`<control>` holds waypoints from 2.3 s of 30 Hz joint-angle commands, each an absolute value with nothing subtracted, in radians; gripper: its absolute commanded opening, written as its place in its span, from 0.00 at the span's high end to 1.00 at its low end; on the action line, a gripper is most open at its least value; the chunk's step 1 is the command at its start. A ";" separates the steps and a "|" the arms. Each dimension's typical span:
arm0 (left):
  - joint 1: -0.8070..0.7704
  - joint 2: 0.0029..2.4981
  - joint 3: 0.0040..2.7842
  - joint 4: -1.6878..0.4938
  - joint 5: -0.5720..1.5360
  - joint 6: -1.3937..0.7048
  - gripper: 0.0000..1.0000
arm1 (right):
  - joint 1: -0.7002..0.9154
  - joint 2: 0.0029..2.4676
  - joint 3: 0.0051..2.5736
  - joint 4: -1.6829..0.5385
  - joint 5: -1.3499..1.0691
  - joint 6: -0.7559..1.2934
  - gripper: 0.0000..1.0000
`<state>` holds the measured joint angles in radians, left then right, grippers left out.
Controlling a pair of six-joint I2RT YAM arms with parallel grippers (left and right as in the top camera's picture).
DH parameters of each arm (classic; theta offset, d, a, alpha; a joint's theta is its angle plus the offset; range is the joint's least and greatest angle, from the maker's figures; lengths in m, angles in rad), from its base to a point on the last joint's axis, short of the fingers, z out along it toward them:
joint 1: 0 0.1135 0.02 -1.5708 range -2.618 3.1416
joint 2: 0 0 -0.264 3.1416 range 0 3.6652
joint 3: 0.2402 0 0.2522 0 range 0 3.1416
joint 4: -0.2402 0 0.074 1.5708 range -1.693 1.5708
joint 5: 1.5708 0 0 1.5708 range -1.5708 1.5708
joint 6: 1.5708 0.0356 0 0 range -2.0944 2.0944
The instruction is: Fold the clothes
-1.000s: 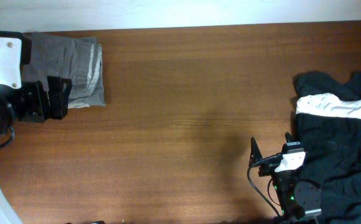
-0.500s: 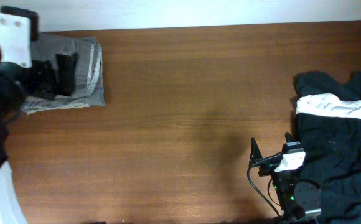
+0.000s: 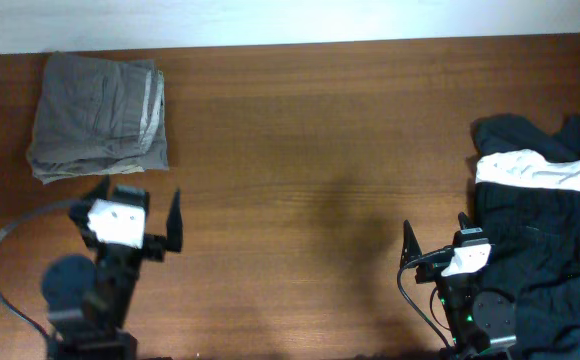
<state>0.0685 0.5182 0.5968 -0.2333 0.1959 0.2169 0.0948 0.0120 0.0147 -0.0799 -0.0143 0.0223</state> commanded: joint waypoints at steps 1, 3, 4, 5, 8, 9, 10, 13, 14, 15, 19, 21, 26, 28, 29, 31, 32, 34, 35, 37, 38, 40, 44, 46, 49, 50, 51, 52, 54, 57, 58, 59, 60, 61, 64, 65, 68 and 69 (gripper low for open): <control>0.065 0.342 0.399 -0.172 0.186 0.214 0.01 | 0.089 0.004 0.007 -0.081 -0.002 0.027 0.02; 0.065 0.229 0.306 -0.173 0.186 0.214 0.01 | 0.089 0.004 0.007 -0.081 -0.002 0.027 0.01; 0.065 0.168 0.261 -0.174 0.186 0.213 0.00 | 0.089 0.004 0.007 -0.081 -0.002 0.027 0.01; 0.065 0.119 0.226 -0.176 0.186 0.213 0.00 | 0.089 0.004 0.007 -0.081 -0.002 0.027 0.01; 0.065 0.001 0.144 -0.194 0.186 0.208 0.01 | 0.089 0.004 0.007 -0.081 -0.002 0.027 0.01; 0.064 0.006 0.129 -0.192 0.186 0.203 0.01 | 0.089 0.004 0.007 -0.081 -0.002 0.027 0.01; 0.062 0.005 0.112 -0.198 0.187 0.201 0.01 | 0.089 0.004 0.007 -0.081 -0.002 0.027 0.01; 0.059 0.005 0.072 -0.193 0.186 0.202 0.01 | 0.089 0.004 0.007 -0.081 -0.002 0.027 0.01; 0.059 0.005 0.054 -0.170 0.186 0.202 0.01 | 0.089 0.004 0.007 -0.081 -0.002 0.027 0.01; 0.059 0.005 0.049 -0.156 0.186 0.203 0.01 | 0.089 0.004 0.007 -0.081 -0.002 0.027 0.01; 0.059 0.005 0.046 -0.146 0.186 0.202 0.01 | 0.089 0.004 0.007 -0.081 -0.002 0.027 0.01; 0.059 0.005 0.046 -0.146 0.186 0.202 0.01 | 0.089 0.004 0.007 -0.081 -0.002 0.027 0.01; 0.059 0.005 0.046 -0.146 0.186 0.202 0.01 | 0.089 0.004 0.007 -0.081 -0.002 0.027 0.01; 0.060 0.005 0.046 -0.147 0.186 0.203 0.01 | 0.089 0.004 0.007 -0.081 -0.002 0.027 0.01; 0.059 0.005 0.046 -0.146 0.186 0.203 0.01 | 0.089 0.004 0.007 -0.081 -0.002 0.027 0.01; 0.059 0.005 0.046 -0.146 0.186 0.203 0.00 | 0.089 0.004 0.007 -0.081 -0.002 0.027 0.01; 0.059 0.005 0.046 -0.146 0.186 0.203 0.01 | 0.089 0.004 0.007 -0.081 -0.002 0.027 0.01; 0.059 0.005 0.046 -0.146 0.186 0.203 0.01 | 0.089 0.004 0.007 -0.081 -0.002 0.027 0.01; 0.060 0.005 0.046 -0.146 0.186 0.202 0.01 | 0.089 0.004 0.007 -0.081 -0.002 0.027 0.01; 0.059 0.005 0.046 -0.146 0.186 0.203 0.01 | 0.089 0.004 0.007 -0.081 -0.002 0.027 0.01; 0.059 0.005 0.046 -0.146 0.186 0.202 0.01 | 0.089 0.004 0.007 -0.081 -0.002 0.027 0.01; 0.059 0.005 0.046 -0.146 0.186 0.202 0.00 | 0.089 0.004 0.007 -0.081 -0.002 0.027 0.01; 0.059 0.005 0.046 -0.146 0.186 0.202 0.01 | 0.089 0.004 0.007 -0.081 -0.002 0.027 0.01; 0.059 0.005 0.046 -0.146 0.186 0.203 0.01 | 0.089 0.004 0.007 -0.081 -0.002 0.027 0.01; 0.059 0.005 0.046 -0.146 0.186 0.202 0.01 | 0.089 0.004 0.007 -0.081 -0.002 0.027 0.01; 0.059 0.005 0.046 -0.146 0.186 0.203 0.01 | 0.089 0.004 0.007 -0.081 -0.002 0.027 0.01; 0.059 0.005 0.046 -0.146 0.186 0.202 0.01 | 0.089 0.004 0.007 -0.081 -0.002 0.027 0.01; 0.059 0.005 0.046 -0.146 0.186 0.203 0.01 | 0.089 0.004 0.007 -0.081 -0.002 0.027 0.01; 0.059 0.005 0.046 -0.146 0.186 0.203 0.01 | 0.089 0.004 0.007 -0.081 -0.002 0.027 0.02; 0.059 0.005 0.046 -0.146 0.186 0.203 0.01 | 0.089 0.004 0.007 -0.081 -0.002 0.027 0.01; 0.059 0.005 0.046 -0.146 0.186 0.203 0.01 | 0.089 0.004 0.007 -0.081 -0.002 0.027 0.01; 0.059 0.005 0.046 -0.146 0.186 0.203 0.01 | 0.089 0.004 0.007 -0.081 -0.002 0.027 0.01; 0.059 0.005 0.046 -0.146 0.186 0.203 0.01 | 0.089 0.004 0.007 -0.081 -0.002 0.027 0.01; 0.059 0.005 0.046 -0.146 0.186 0.202 0.01 | 0.089 0.004 0.007 -0.081 -0.002 0.027 0.01; 0.059 0.005 0.046 -0.146 0.186 0.203 0.01 | 0.089 0.004 0.007 -0.081 -0.002 0.027 0.01; 0.059 0.005 0.046 -0.146 0.186 0.202 0.01 | 0.089 0.004 0.007 -0.081 -0.002 0.027 0.01; 0.059 0.005 0.046 -0.146 0.186 0.203 0.01 | 0.089 0.004 0.007 -0.081 -0.002 0.027 0.01; 0.059 0.005 0.046 -0.146 0.186 0.202 0.01 | 0.089 0.004 0.007 -0.081 -0.002 0.027 0.01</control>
